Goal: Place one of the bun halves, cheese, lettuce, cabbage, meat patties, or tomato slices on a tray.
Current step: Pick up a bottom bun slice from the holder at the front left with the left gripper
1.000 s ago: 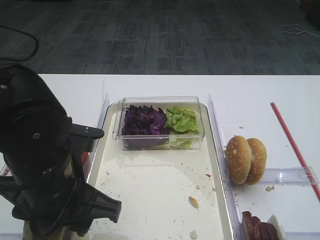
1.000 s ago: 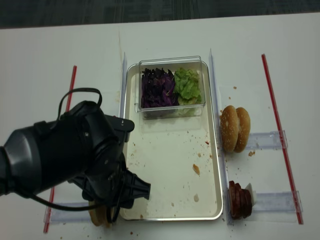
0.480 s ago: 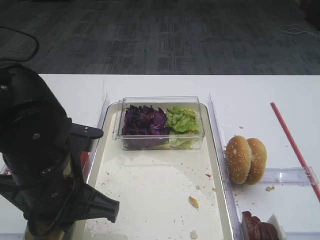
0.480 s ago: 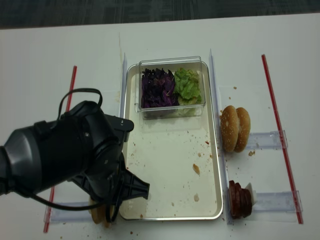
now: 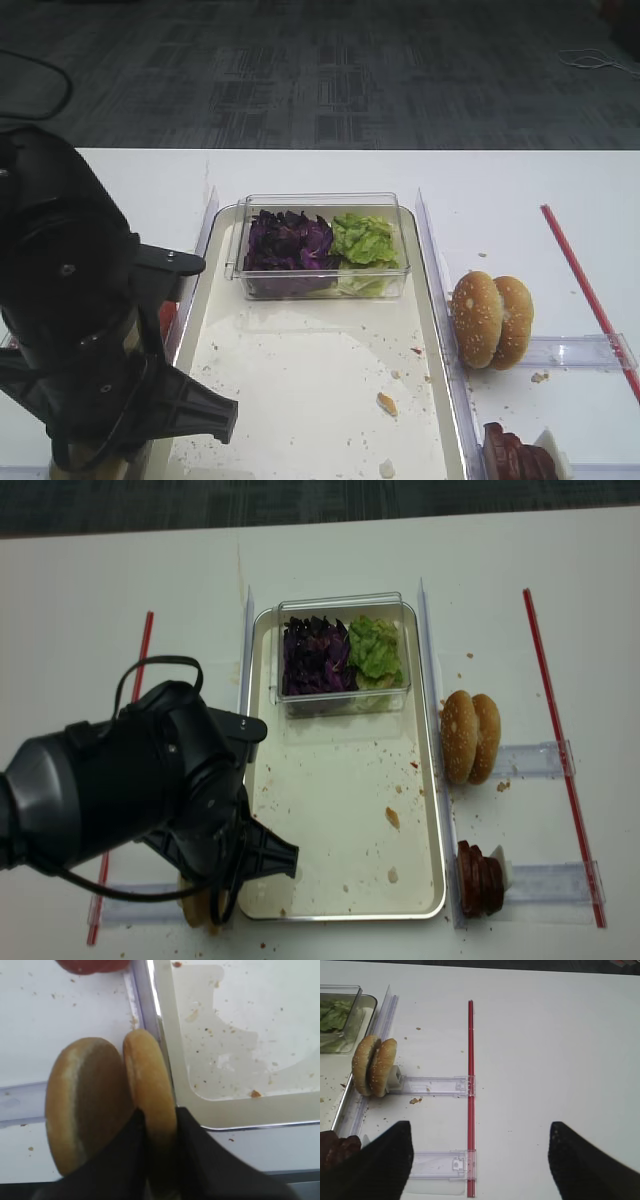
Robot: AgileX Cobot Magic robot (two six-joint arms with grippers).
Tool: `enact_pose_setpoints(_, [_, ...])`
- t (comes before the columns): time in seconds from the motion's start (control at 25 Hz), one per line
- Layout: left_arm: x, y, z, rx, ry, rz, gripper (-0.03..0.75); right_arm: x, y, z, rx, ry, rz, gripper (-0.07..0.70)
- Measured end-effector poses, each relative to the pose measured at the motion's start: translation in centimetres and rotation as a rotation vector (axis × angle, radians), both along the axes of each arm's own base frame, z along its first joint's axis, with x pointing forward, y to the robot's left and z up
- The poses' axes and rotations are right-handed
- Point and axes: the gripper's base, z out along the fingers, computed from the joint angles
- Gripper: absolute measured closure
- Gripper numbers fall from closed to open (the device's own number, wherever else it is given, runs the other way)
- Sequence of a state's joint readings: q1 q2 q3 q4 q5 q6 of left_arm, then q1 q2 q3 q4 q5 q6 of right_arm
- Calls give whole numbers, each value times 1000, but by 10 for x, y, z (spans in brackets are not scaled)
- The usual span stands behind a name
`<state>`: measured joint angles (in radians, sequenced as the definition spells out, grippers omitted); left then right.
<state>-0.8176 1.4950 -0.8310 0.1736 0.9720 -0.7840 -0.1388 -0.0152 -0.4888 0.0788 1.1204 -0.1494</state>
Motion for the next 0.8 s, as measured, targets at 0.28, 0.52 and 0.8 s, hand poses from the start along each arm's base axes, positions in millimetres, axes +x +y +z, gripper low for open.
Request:
enact_pose_setpoints(0.28, [-5, 5, 19, -56, -51, 2, 583, 0, 0, 0, 0, 0, 0, 41])
enact_pose_setpoints(0.52, [-11, 10, 35, -116, -82, 12, 585, 0, 0, 0, 0, 0, 0, 41])
enact_pose_setpoints(0.8, [-17, 16, 51, -171, -133, 11, 586, 0, 0, 0, -2, 0, 1, 42])
